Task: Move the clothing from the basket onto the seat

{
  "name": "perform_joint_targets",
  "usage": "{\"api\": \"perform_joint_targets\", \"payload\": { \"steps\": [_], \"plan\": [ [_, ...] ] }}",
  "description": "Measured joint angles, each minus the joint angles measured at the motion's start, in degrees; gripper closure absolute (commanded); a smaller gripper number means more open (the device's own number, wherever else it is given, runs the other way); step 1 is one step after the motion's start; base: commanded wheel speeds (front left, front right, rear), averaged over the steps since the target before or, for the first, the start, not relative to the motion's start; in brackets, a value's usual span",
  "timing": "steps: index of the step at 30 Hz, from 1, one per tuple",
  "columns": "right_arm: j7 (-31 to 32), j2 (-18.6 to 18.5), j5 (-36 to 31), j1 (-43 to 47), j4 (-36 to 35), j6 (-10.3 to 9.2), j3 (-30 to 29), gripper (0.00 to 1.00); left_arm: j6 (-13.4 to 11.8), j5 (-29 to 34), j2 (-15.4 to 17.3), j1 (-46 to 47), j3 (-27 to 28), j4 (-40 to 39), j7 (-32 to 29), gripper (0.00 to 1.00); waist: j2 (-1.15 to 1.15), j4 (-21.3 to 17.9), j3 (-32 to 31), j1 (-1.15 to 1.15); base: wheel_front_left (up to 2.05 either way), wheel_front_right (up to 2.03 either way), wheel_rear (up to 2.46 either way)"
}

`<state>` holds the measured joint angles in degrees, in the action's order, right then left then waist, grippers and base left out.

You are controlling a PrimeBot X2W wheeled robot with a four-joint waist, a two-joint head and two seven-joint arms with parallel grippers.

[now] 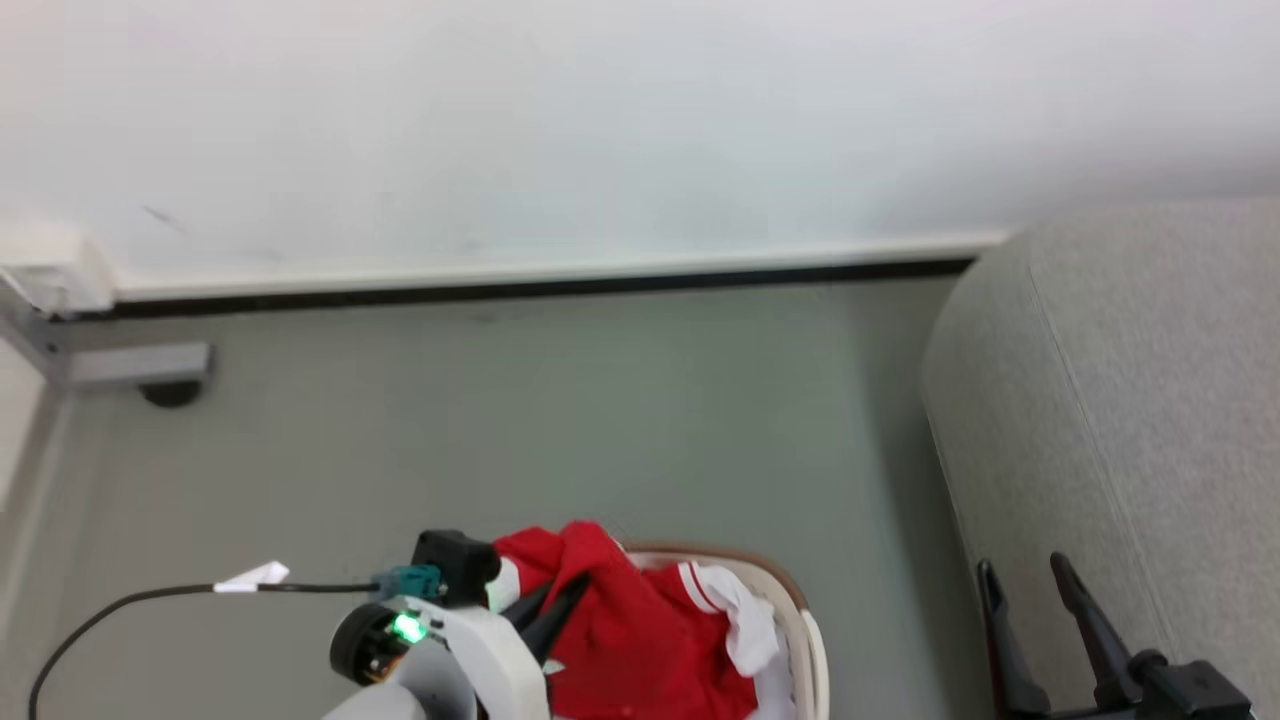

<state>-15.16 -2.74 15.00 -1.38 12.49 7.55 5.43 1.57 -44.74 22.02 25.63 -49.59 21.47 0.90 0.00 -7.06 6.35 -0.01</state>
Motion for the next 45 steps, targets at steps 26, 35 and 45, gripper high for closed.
{"api": "perform_joint_targets", "payload": {
  "steps": [26,35,45],
  "plan": [
    [0.0,-5.0,-2.3,-2.8,-0.4,0.0,16.1,0.0,-9.2,-1.6,7.3,-0.4,4.0,-24.2,-6.4,1.0,0.0,1.8,-8.0,0.01,0.0,0.0,0.0],
    [3.0,-14.0,7.7,-17.1,4.3,0.01,37.7,0.0,-8.1,-0.3,6.0,-0.1,0.9,-25.8,-7.9,1.0,0.0,1.5,-7.8,0.01,0.0,0.0,0.0],
    [4.3,-13.8,17.0,-29.2,9.7,0.0,52.6,0.0,-6.2,0.9,2.2,1.5,-3.1,-26.6,-9.1,1.0,0.0,3.0,-7.9,0.01,0.0,0.0,0.0]
  ]
}}
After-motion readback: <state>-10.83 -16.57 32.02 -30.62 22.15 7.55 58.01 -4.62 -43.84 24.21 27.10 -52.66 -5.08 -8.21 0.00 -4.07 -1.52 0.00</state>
